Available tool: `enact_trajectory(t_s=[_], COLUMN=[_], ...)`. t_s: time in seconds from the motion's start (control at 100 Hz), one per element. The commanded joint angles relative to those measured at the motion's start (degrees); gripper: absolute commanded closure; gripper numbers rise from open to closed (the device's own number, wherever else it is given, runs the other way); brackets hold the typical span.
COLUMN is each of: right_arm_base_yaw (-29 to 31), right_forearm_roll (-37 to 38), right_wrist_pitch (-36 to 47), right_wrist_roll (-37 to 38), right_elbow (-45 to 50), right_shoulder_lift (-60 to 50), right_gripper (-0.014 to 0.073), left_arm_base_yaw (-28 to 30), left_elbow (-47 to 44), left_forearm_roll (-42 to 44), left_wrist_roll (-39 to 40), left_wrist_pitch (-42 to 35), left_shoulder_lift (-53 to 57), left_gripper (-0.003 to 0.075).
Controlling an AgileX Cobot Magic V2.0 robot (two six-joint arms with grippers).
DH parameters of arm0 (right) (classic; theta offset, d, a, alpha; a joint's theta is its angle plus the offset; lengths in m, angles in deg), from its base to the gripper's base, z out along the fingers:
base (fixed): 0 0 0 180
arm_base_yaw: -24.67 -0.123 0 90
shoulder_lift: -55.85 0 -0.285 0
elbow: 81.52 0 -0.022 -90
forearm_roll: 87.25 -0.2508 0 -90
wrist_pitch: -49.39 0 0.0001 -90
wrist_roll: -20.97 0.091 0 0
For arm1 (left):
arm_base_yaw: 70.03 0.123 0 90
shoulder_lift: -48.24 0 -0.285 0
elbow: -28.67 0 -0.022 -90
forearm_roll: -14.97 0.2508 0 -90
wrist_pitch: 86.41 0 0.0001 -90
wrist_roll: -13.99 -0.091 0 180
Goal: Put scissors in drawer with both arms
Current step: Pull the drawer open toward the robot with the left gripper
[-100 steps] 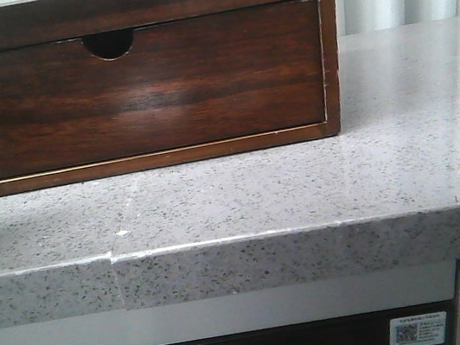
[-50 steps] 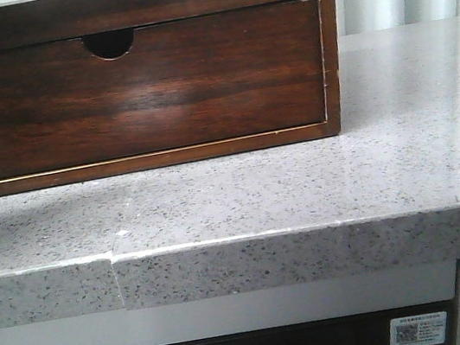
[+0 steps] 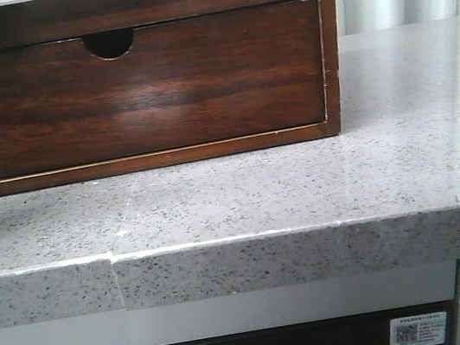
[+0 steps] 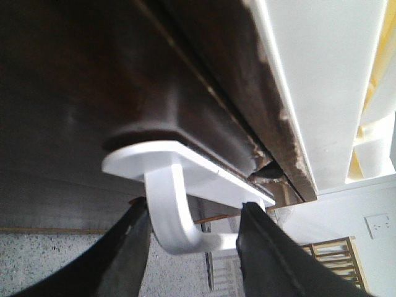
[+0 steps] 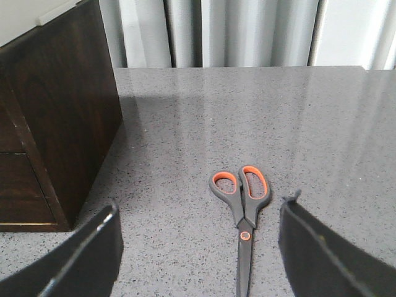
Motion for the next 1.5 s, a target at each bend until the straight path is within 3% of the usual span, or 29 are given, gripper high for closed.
enact_trajectory(t_s=[0.0,0.21,0.55,0.85,1.49], right_arm_base_yaw=[0.5,0.5,0.5,0.5,0.5], right_forearm_roll=[1.0,1.0,1.0,1.0,1.0], right_wrist_pitch=[4.5,4.5,4.5,4.5,4.5], right_wrist_roll=[-0.3,-0.3,-0.3,-0.3,-0.3], right_elbow=[-1.9,-1.9,-1.9,-1.9,-1.9], right_shoulder_lift=[0.9,0.9,0.9,0.9,0.9], right_gripper=[0.0117,0.0117,0.0117,0.0117,0.0117], left_arm_base_yaw=[0.2,0.2,0.2,0.1,0.2], left_elbow=[2.1,2.1,2.1,2.1,1.1], left_forearm_roll=[-6.4,-6.3,-6.1,-5.0,-2.4], left_wrist_roll=[-0.9,-0.9,-0.9,-1.1,-1.1], left_wrist_pitch=[1.0,-0.6,1.7,2.2,12.0], left_shoulder_lift=[1.0,1.0,1.0,1.0,2.0], left_gripper=[0.0420,0.0428,0.0553,0.0559,0.0732])
